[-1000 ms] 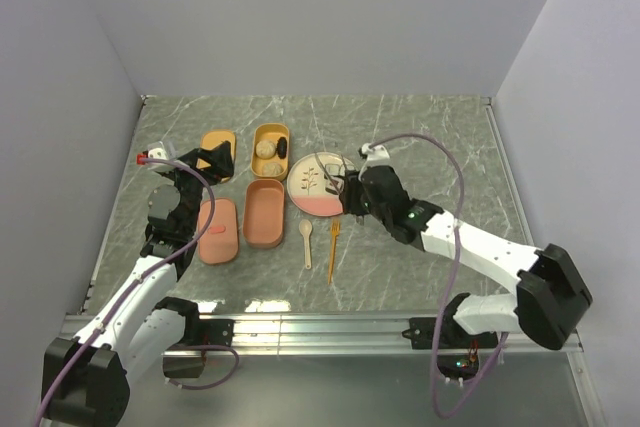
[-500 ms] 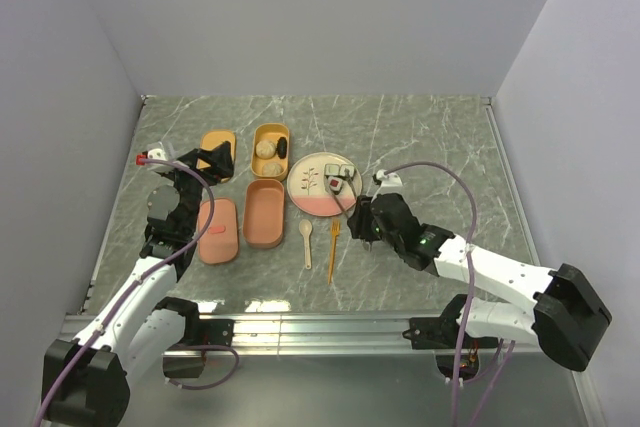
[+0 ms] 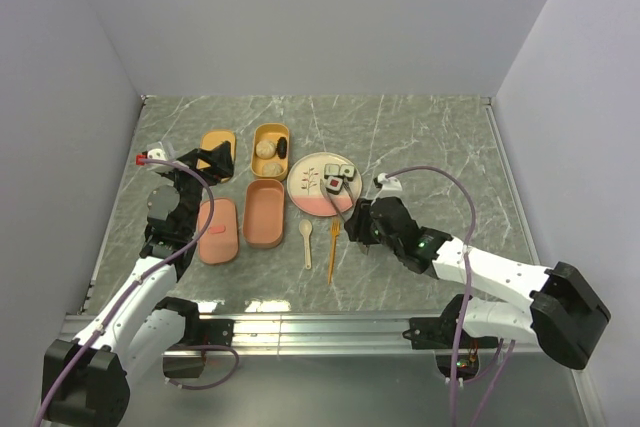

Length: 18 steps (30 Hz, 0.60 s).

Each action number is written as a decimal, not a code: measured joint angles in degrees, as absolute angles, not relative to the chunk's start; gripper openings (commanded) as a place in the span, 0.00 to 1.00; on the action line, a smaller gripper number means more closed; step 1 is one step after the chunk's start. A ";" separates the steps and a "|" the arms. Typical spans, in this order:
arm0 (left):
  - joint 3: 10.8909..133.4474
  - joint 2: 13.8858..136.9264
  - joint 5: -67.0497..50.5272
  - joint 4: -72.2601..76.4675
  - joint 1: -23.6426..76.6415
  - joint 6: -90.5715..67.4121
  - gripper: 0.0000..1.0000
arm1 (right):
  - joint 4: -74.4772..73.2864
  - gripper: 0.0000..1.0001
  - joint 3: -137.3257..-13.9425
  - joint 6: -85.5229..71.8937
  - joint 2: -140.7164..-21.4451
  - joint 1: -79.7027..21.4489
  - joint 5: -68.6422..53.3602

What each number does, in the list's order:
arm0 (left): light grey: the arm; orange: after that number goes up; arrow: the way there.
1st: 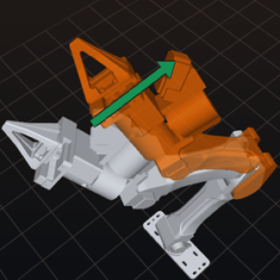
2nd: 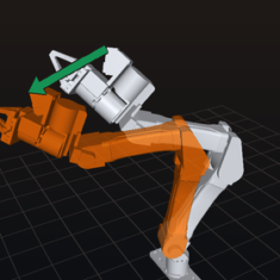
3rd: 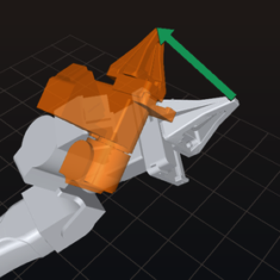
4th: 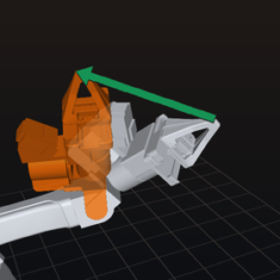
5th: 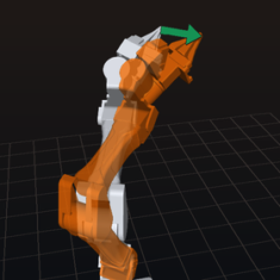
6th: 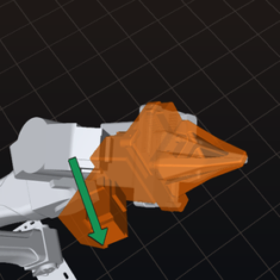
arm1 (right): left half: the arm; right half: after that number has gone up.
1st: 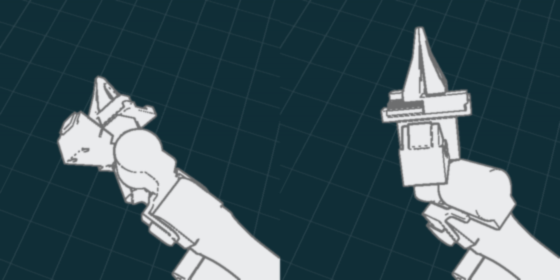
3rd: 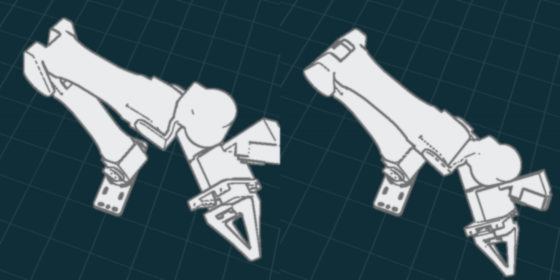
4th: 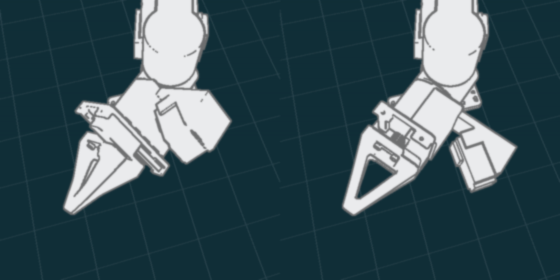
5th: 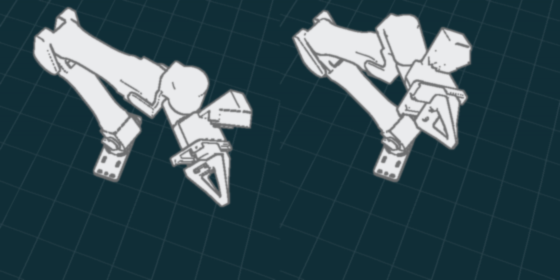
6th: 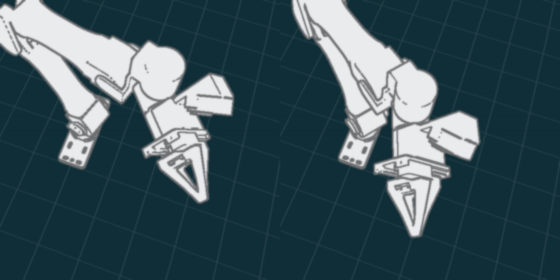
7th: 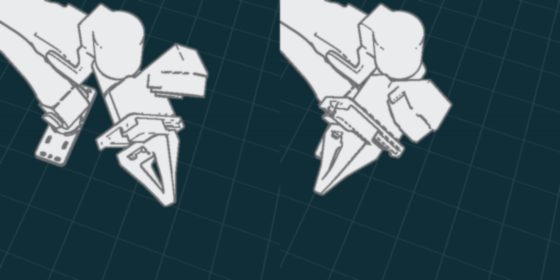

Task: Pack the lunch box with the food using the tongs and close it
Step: Pick up the food using the clamp

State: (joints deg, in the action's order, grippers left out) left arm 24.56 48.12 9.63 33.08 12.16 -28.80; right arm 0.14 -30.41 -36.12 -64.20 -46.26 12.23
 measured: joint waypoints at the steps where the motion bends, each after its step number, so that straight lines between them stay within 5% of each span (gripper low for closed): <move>1: 24.56 48.12 9.63 33.08 12.16 -28.80 0.99 | 0.27 0.52 -30.41 -36.23 -64.42 -46.26 12.29; 18: 24.34 47.64 9.63 33.08 12.16 -28.80 0.99 | -1.56 0.29 -30.55 -37.78 -66.37 -47.33 12.88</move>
